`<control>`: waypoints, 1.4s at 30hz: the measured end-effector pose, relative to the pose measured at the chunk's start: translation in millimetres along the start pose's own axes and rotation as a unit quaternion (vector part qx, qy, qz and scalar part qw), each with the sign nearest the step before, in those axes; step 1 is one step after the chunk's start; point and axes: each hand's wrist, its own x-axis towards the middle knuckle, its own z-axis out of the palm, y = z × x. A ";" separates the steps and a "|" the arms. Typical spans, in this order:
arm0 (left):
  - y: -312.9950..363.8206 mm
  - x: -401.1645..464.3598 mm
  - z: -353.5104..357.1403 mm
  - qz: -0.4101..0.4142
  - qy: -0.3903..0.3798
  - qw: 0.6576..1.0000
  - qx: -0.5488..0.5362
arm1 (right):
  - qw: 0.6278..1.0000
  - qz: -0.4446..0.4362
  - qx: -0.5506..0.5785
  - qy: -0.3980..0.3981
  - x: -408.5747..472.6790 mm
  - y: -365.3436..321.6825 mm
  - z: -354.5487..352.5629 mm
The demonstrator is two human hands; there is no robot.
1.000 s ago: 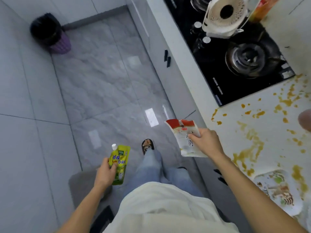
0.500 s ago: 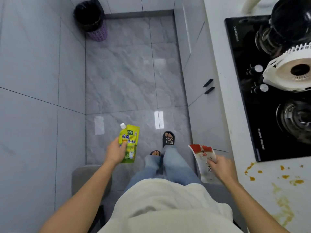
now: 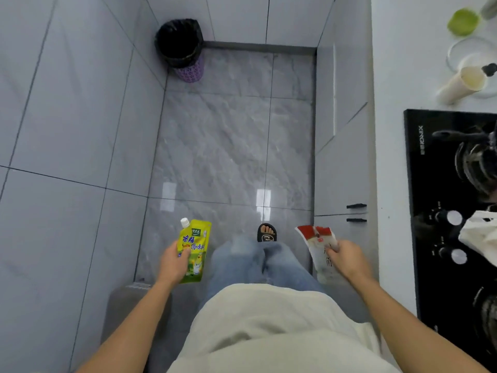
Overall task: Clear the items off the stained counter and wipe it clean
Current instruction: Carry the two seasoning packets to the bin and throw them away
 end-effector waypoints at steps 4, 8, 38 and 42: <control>-16.5 7.0 -8.9 -0.062 -0.001 0.998 0.022 | 0.997 -0.071 -0.001 0.033 48.8 -95.8 -54.5; -18.2 19.2 -20.7 -0.099 -0.003 0.995 0.012 | 0.992 -0.123 -0.007 0.037 93.6 -182.5 -90.9; 310.1 392.3 -248.2 -0.056 0.042 0.997 -0.043 | 0.992 -0.047 -0.117 0.006 330.7 -465.1 -240.7; 302.2 409.2 -263.5 -0.112 0.043 0.992 -0.035 | 0.990 -0.097 -0.106 0.016 377.4 -564.1 -277.2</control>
